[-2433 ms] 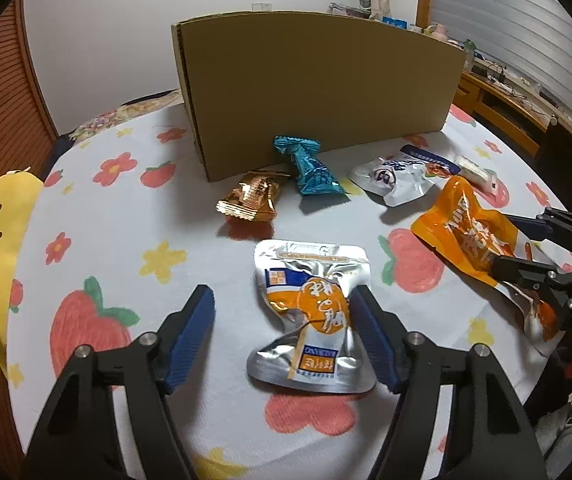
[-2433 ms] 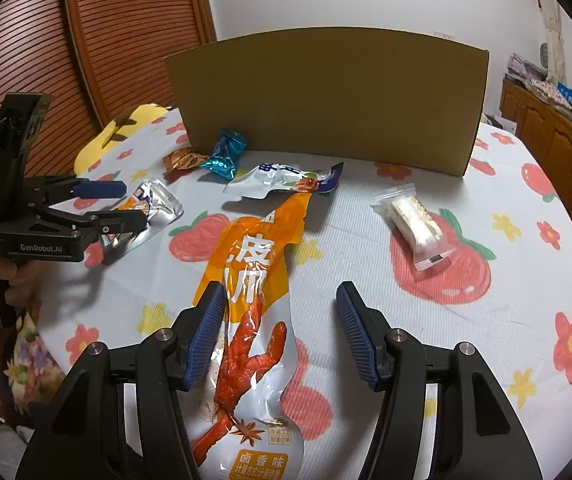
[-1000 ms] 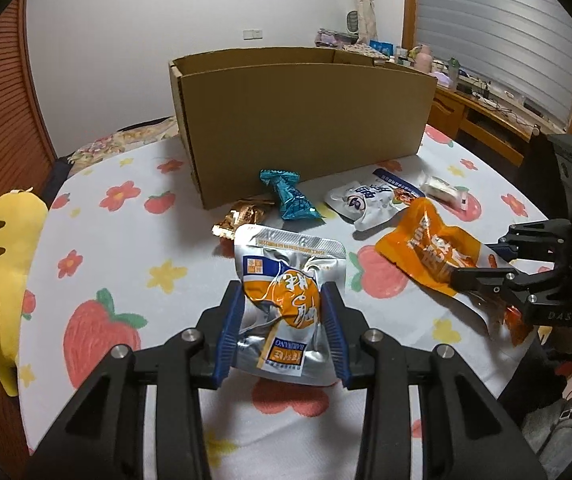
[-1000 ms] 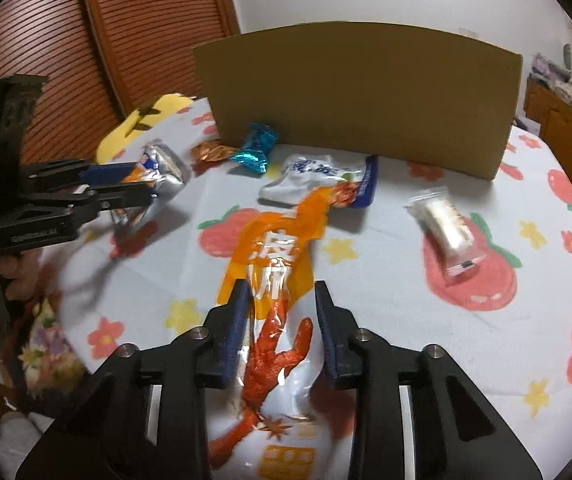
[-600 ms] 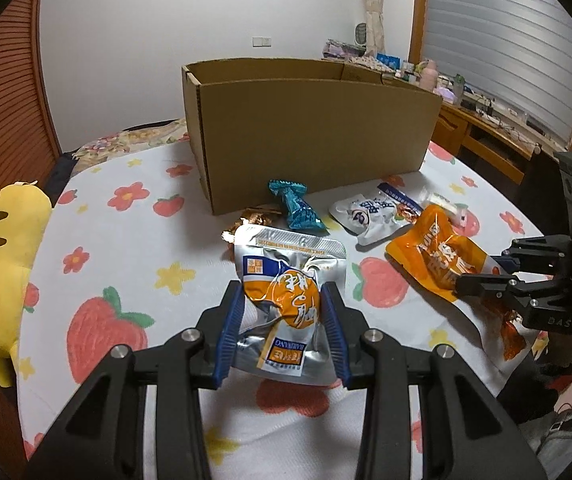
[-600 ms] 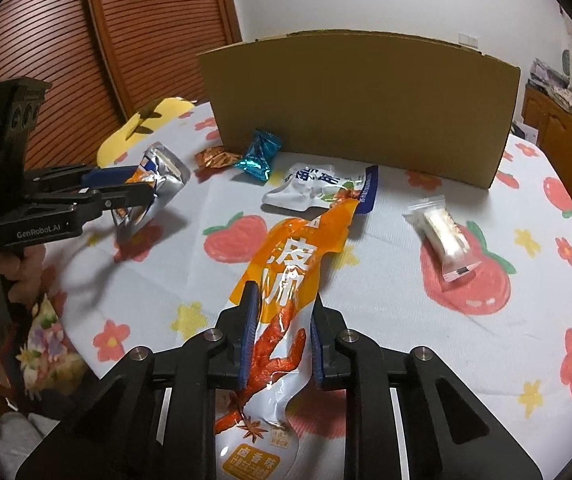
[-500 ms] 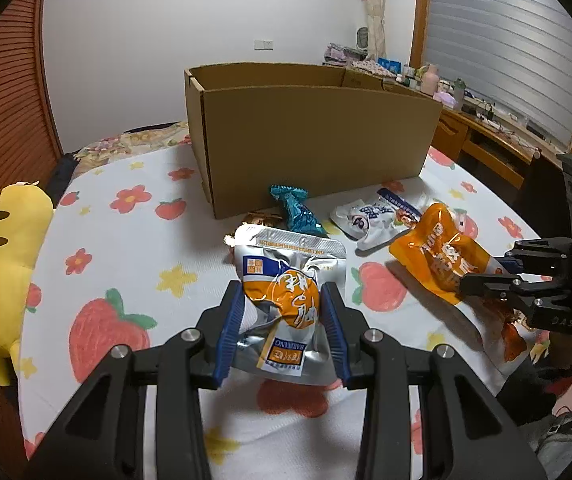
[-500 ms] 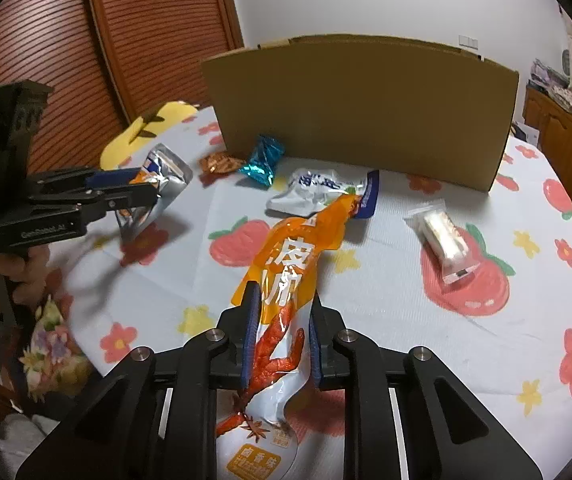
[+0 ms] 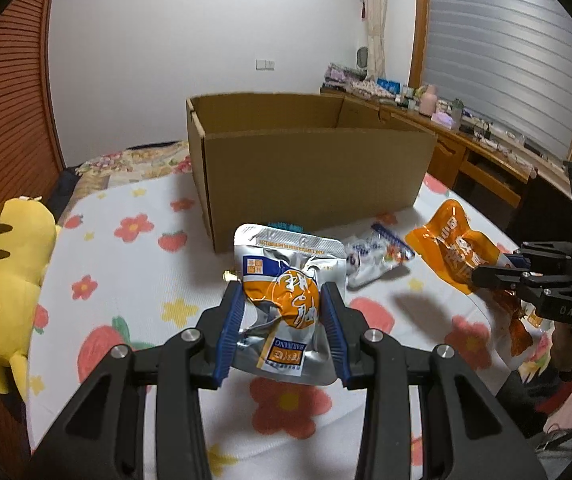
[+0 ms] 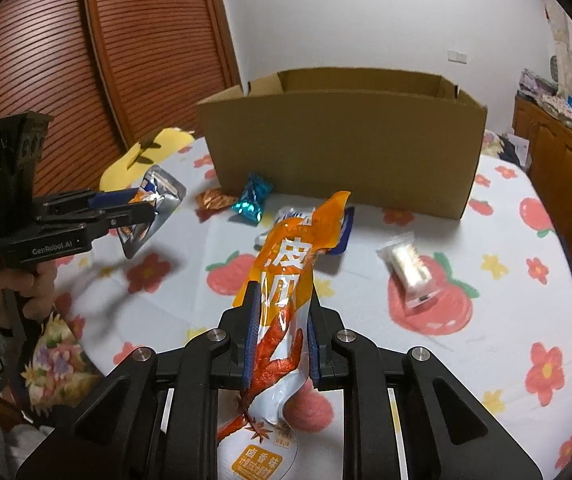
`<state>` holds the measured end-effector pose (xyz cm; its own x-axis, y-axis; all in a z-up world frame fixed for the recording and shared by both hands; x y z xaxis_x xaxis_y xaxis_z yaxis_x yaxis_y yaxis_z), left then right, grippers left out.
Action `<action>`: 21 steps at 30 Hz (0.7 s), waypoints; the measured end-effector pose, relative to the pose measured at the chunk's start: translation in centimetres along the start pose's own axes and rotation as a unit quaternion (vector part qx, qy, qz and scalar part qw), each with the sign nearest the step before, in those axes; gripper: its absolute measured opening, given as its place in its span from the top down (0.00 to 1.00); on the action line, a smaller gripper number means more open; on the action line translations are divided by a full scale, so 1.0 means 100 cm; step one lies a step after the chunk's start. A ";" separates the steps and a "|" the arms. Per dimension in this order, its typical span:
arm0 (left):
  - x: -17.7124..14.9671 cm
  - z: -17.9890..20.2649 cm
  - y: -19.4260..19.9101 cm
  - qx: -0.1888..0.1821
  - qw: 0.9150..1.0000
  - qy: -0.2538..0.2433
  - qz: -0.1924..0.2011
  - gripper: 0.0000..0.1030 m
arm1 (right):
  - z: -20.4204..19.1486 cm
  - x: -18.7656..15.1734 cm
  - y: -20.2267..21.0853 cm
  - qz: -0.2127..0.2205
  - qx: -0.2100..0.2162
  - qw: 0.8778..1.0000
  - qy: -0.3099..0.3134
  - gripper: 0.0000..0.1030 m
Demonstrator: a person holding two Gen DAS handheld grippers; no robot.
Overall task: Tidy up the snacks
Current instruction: 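Carry both packs over the cardboard box and open both tools to drop them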
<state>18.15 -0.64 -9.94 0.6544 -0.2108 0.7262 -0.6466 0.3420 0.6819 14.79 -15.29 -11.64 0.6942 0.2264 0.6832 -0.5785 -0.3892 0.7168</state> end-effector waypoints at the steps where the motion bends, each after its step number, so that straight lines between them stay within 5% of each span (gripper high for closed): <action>1: 0.003 0.000 0.002 0.000 1.000 0.002 0.005 0.63 | 0.001 0.002 0.003 0.004 -0.003 1.000 0.000 0.83; 21: 0.075 -0.002 0.016 0.003 0.997 0.010 0.077 0.63 | 0.050 0.034 0.046 0.051 -0.039 0.998 -0.009 0.83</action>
<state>22.09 -1.43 -3.39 0.5554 -0.1380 0.8200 -0.7421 0.3627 0.5637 16.62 -20.82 -6.69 0.6365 0.1729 0.7517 -0.6785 -0.3379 0.6523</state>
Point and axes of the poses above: each gripper's, at about its wrist camera, not at the fingertips, and y roughly against the way its jaws point, z to its right, x to its top, the point moved 10 cm from there along -y, roughly the way its jaws point, and after that the axes turned 6 degrees about -z, right-handed, at the moved point
